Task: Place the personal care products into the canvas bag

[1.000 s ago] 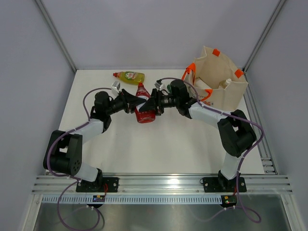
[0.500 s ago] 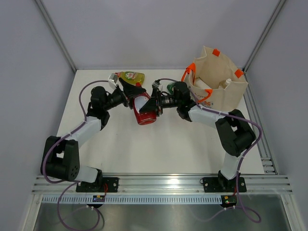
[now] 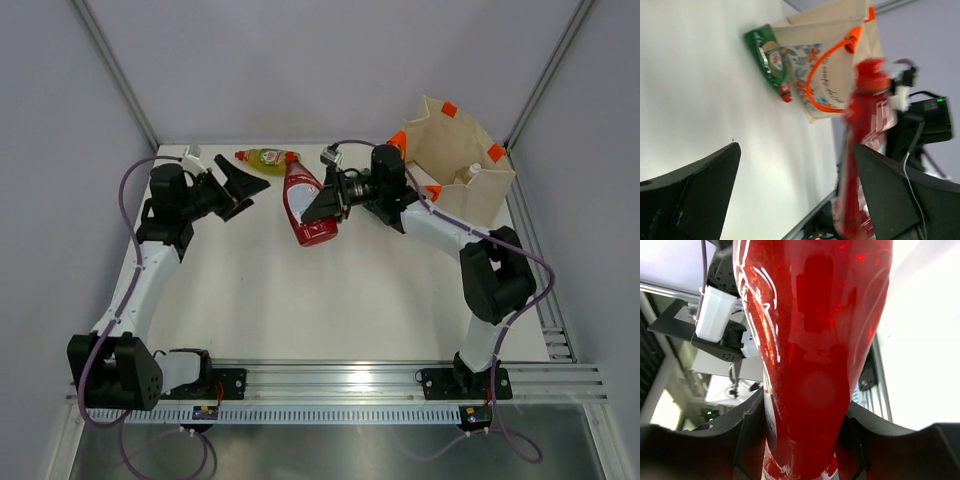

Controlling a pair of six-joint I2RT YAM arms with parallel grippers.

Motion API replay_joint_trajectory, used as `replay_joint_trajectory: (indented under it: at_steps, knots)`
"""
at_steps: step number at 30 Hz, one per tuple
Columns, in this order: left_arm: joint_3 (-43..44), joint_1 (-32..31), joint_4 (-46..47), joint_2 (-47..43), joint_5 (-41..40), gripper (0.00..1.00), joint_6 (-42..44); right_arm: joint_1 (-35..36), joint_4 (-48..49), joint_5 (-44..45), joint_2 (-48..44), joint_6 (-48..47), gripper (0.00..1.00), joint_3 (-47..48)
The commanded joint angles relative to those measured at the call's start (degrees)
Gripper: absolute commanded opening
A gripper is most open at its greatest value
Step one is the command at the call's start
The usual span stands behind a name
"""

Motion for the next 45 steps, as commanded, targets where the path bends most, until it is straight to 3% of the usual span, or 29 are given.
replay_joint_trajectory:
  at_steps: [1,5,12,15,17,21,25,30,33,37,38,40,43,45]
  knots:
    - [2.77,2.17,-10.84,-3.85,-4.03,0.99,8.87,-3.53,-5.63,-2.06,-7.37,-10.14,0.00,8.41]
    - [2.51,3.13,-15.24,-6.14,-6.84,0.99,13.44,-9.33,-13.97,-1.36,-8.07,-15.48,0.00,14.91]
    - [-1.35,6.11,-17.53,-10.97,-8.16,0.99,15.47,-23.74,-54.88,8.12,-5.00,-43.35,0.00,37.40]
    - [-2.15,8.22,-19.02,-12.38,-9.57,0.99,15.39,-29.64,-65.97,17.52,-2.19,-54.25,0.00,45.14]
    - [-2.15,9.28,-19.99,-12.39,-10.09,0.99,15.39,-33.77,-69.79,26.04,-0.26,-62.16,0.00,48.92]
    - [-2.15,12.53,-21.75,-9.94,-8.70,0.99,13.90,-34.92,-76.74,42.80,2.82,-76.14,0.00,51.32]
    - [-4.25,14.12,-17.72,-6.94,-1.77,0.99,10.39,-34.92,-75.95,51.09,4.75,-82.91,0.00,48.24]
    - [-7.07,14.12,-12.00,-5.71,1.68,0.99,8.53,-34.92,-76.75,54.72,7.22,-84.69,0.00,45.08]
    - [-6.98,14.21,-12.87,-5.35,1.77,0.99,9.76,-34.83,-77.71,56.12,8.18,-86.09,0.11,44.98]
    - [-7.16,14.12,-14.10,-5.35,1.33,0.99,11.60,-34.83,-79.21,57.27,8.98,-87.32,0.44,45.86]
    - [-7.33,14.21,-14.02,-5.44,1.50,0.99,11.69,-34.83,-79.29,57.44,8.89,-87.58,0.56,46.04]
    - [-7.77,14.21,-13.93,-5.79,1.59,0.99,11.87,-34.83,-79.38,58.76,8.98,-88.02,0.68,46.30]
    - [-8.04,14.21,-13.93,-6.41,1.59,0.99,12.22,-34.83,-79.73,60.26,8.98,-87.94,0.99,47.70]
    - [-8.04,14.21,-14.28,-7.02,1.42,0.99,12.66,-34.92,-80.26,60.35,8.89,-87.68,0.99,49.99]
